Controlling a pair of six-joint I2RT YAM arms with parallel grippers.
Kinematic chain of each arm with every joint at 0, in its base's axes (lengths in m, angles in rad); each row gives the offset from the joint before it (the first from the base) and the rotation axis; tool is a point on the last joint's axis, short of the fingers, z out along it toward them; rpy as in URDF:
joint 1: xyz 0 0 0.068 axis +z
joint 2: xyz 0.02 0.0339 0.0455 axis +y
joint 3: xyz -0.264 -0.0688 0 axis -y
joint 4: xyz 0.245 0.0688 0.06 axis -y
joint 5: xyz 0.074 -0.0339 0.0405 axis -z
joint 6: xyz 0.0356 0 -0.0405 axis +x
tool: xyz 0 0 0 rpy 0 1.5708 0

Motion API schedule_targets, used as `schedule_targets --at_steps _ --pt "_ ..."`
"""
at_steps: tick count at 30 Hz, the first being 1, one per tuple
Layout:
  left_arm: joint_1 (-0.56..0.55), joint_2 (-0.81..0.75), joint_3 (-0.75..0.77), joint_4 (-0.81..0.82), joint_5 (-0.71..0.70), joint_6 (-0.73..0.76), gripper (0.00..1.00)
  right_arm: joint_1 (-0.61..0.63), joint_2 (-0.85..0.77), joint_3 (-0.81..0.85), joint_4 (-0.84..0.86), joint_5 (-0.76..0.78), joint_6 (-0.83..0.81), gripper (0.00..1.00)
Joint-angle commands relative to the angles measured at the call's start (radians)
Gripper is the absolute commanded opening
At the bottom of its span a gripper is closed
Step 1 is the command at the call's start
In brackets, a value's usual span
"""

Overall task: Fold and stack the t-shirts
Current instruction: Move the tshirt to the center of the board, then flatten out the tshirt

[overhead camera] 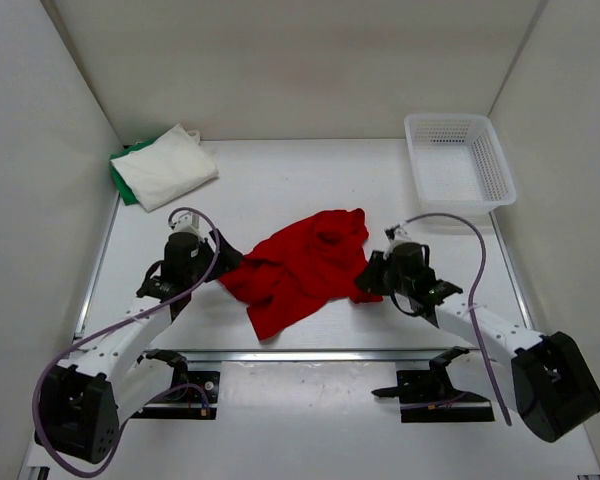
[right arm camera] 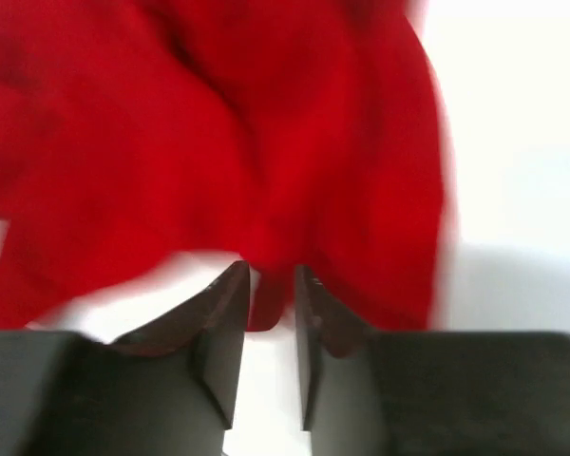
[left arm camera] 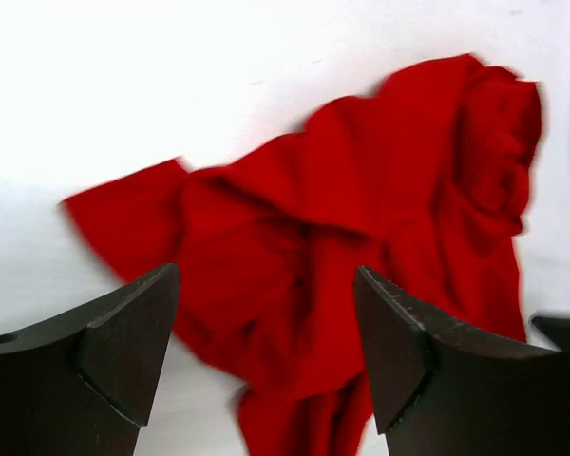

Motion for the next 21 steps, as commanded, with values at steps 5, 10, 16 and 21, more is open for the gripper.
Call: schedule_targets --at_steps 5,10,16,21 --pt "-0.001 0.09 -0.119 0.065 0.046 -0.045 0.87 -0.11 -0.223 -0.24 -0.105 0.086 0.112 0.37" --pt "-0.058 0.268 -0.062 0.173 0.049 -0.068 0.76 -0.216 -0.176 -0.243 -0.121 0.017 0.065 0.41" --pt "-0.021 0.452 0.071 0.261 0.063 -0.121 0.09 -0.156 -0.07 -0.241 -0.005 0.012 0.078 0.37" --pt "-0.023 0.589 0.39 0.147 0.011 -0.088 0.0 -0.182 0.025 -0.176 0.029 -0.003 0.052 0.01"
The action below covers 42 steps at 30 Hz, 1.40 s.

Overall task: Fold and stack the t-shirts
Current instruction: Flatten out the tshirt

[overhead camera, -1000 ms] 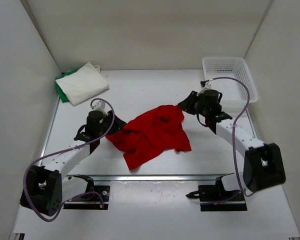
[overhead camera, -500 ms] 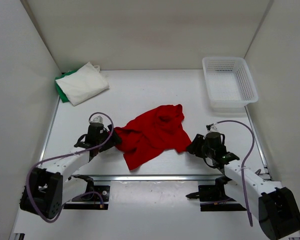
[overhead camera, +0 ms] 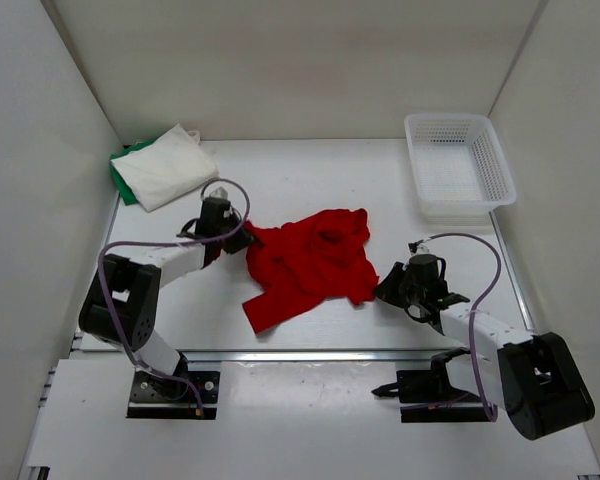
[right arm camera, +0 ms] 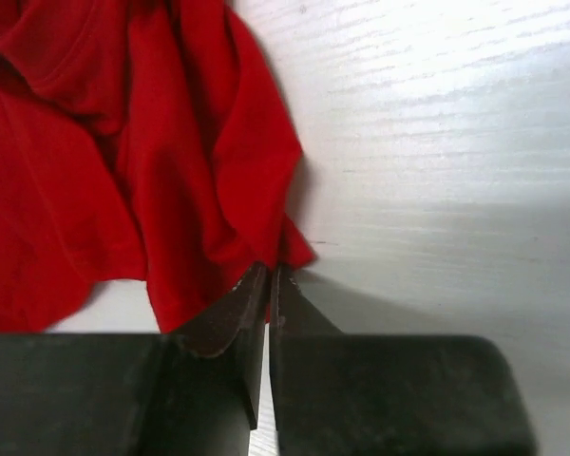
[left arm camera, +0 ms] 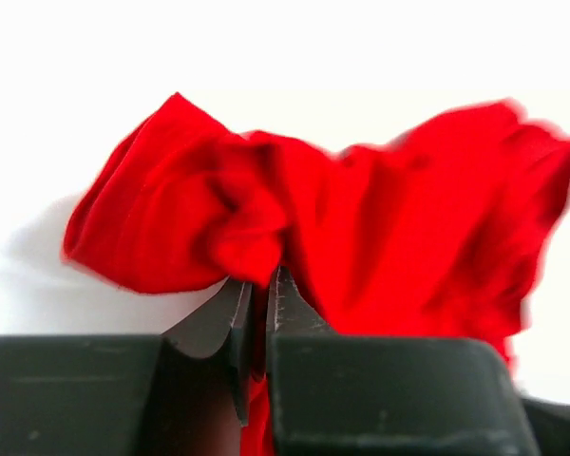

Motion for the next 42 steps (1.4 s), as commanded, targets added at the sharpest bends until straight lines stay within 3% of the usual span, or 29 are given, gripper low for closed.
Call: schedule_targets --at_steps 1,4,6,8,10,14,19,27,35,42 --pt "0.016 0.009 0.217 -0.041 -0.037 0.017 0.0 0.004 0.031 0.045 -0.043 0.045 -0.04 0.0" --pt "0.038 0.03 0.359 -0.121 -0.066 0.057 0.02 0.041 -0.033 0.072 -0.103 0.115 -0.049 0.0" --pt "0.033 0.039 0.394 -0.147 -0.091 0.082 0.22 0.05 -0.104 0.068 -0.159 0.128 -0.042 0.0" --pt "0.036 0.047 0.409 -0.211 -0.074 0.12 0.61 0.03 -0.15 0.039 -0.202 0.12 -0.045 0.0" --pt "0.044 -0.014 0.291 -0.204 -0.072 0.129 0.69 -0.006 -0.196 0.014 -0.229 0.103 -0.049 0.0" --pt "0.148 -0.25 -0.03 -0.081 -0.082 0.04 0.58 -0.108 -0.259 -0.029 -0.252 0.03 -0.06 0.0" --pt "0.28 -0.422 -0.213 -0.13 -0.095 0.039 0.61 -0.113 -0.29 -0.041 -0.238 -0.004 -0.077 0.0" --pt "0.26 -0.2 -0.17 0.009 -0.058 -0.003 0.59 -0.016 -0.264 -0.07 -0.181 0.006 -0.04 0.0" --pt "0.228 -0.048 -0.104 0.031 -0.036 -0.001 0.53 -0.065 -0.293 -0.073 -0.169 -0.029 -0.048 0.0" --pt "0.243 -0.028 -0.114 0.049 -0.037 0.002 0.38 -0.047 -0.273 -0.06 -0.156 -0.026 -0.048 0.0"
